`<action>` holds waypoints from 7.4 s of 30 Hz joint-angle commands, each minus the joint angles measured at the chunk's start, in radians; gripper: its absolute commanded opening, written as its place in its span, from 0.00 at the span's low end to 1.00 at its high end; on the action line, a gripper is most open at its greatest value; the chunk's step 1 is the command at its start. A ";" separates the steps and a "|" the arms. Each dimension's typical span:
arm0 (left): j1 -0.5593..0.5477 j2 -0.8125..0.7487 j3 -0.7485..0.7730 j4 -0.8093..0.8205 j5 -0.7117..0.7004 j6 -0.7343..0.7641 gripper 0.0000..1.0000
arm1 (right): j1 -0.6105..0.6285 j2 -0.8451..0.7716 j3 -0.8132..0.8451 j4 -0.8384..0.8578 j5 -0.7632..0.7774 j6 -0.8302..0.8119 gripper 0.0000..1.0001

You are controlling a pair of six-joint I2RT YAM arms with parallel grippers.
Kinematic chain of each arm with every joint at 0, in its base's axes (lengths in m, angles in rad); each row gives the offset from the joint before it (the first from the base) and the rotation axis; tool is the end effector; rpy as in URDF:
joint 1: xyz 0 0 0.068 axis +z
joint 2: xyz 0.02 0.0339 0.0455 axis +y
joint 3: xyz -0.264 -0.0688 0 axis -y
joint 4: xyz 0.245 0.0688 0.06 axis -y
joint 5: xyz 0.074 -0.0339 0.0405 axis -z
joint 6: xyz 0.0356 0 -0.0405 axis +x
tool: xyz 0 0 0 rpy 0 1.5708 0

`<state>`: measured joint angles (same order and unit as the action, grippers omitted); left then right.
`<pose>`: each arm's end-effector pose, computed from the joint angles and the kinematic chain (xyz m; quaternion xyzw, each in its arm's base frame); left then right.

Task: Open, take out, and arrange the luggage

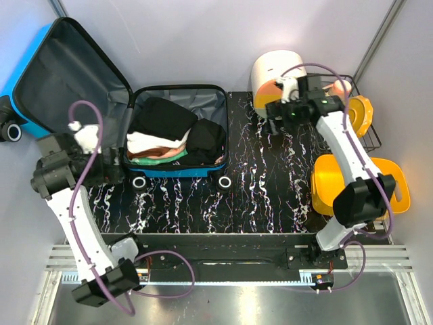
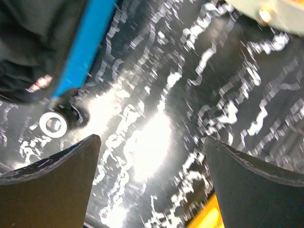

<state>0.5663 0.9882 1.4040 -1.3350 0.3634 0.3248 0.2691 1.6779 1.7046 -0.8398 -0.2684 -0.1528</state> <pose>0.1247 0.0643 0.4025 -0.0548 0.9320 -0.0188 0.3578 0.3503 0.1064 0.3638 -0.2412 0.8900 0.1454 0.3587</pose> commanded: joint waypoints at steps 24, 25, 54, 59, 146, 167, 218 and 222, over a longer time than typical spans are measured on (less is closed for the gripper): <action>-0.431 0.138 0.035 0.263 0.086 -0.124 0.99 | -0.403 -0.143 -0.481 -0.270 -0.236 -0.134 0.88; -0.431 0.138 0.033 0.269 0.086 -0.125 0.99 | -0.395 -0.135 -0.479 -0.259 -0.264 -0.123 0.84; -0.434 0.147 0.079 0.283 0.057 -0.145 0.99 | 0.393 -0.165 -0.547 0.070 -0.364 0.082 0.24; -0.434 0.179 0.096 0.247 0.117 -0.128 0.99 | 0.415 -0.156 -0.439 -0.132 -0.278 -0.263 0.00; -0.562 0.837 0.694 0.313 0.215 0.798 0.00 | 0.163 -0.014 -0.066 0.199 -0.239 -0.264 0.98; -0.585 0.632 0.855 0.436 0.121 0.491 0.00 | 0.163 0.146 0.107 0.261 -0.322 -0.212 0.99; -1.364 0.712 0.688 0.413 0.266 -0.020 0.00 | -0.202 -0.343 -0.540 0.354 -0.016 -0.034 0.98; -1.364 0.816 0.769 0.404 0.211 -0.032 0.00 | -0.203 -0.278 -0.530 0.329 0.049 -0.005 0.94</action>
<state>-0.8013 1.7267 2.0823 -0.9745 0.6399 0.3386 0.0715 1.3479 1.1664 -0.4973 -0.3164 -0.1864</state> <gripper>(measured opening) 0.053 0.972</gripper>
